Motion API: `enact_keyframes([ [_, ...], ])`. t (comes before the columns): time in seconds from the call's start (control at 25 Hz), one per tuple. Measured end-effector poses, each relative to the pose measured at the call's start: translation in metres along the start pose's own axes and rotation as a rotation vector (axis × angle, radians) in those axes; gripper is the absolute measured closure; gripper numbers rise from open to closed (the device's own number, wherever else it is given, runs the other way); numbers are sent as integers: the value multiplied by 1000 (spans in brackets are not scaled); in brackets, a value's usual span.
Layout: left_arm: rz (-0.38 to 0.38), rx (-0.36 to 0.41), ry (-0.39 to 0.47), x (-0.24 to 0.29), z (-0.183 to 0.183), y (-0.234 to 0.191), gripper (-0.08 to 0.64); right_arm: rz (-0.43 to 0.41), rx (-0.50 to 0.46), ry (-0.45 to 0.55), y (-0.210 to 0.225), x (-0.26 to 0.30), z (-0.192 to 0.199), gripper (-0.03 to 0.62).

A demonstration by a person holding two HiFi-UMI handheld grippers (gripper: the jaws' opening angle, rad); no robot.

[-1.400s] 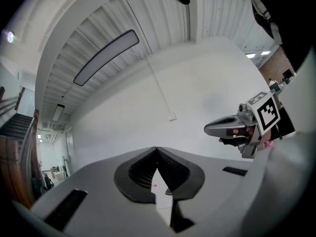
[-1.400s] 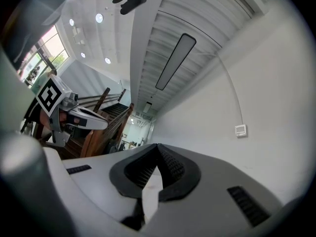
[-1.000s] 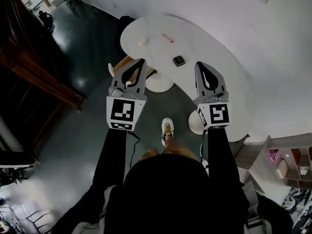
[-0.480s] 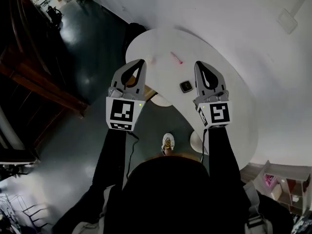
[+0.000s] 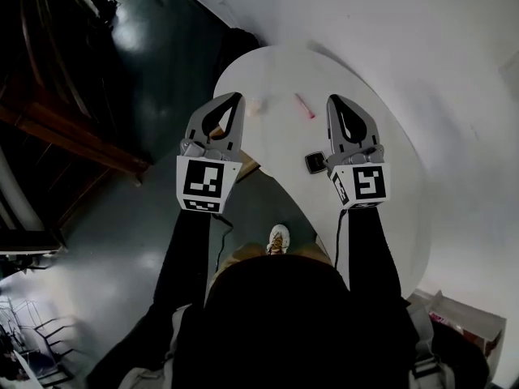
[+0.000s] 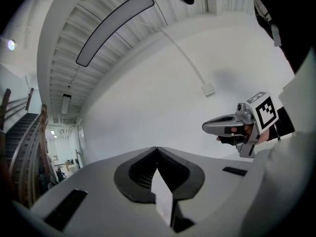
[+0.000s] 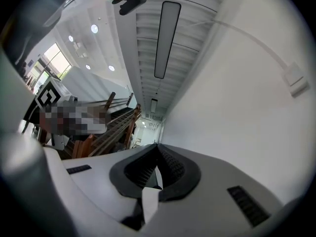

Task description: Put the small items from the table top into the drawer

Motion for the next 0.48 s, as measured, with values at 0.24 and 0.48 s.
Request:
enact_keyframes([
  [0.24, -14, 5, -20, 20, 6, -5, 545, -9, 40, -4, 5, 18, 16, 566],
  [0.48, -16, 10, -31, 28, 7, -6, 545, -14, 55, 5, 7, 27, 21, 566],
])
Point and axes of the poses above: the fingertips, and each gripper's own axes: x forward along the fingers, y to its right, z out of its underside, the point moved 9 cm from there along -x, backward along the fingers, and after that the axes turned 13 degrees about -x, right-handed, at the moved point
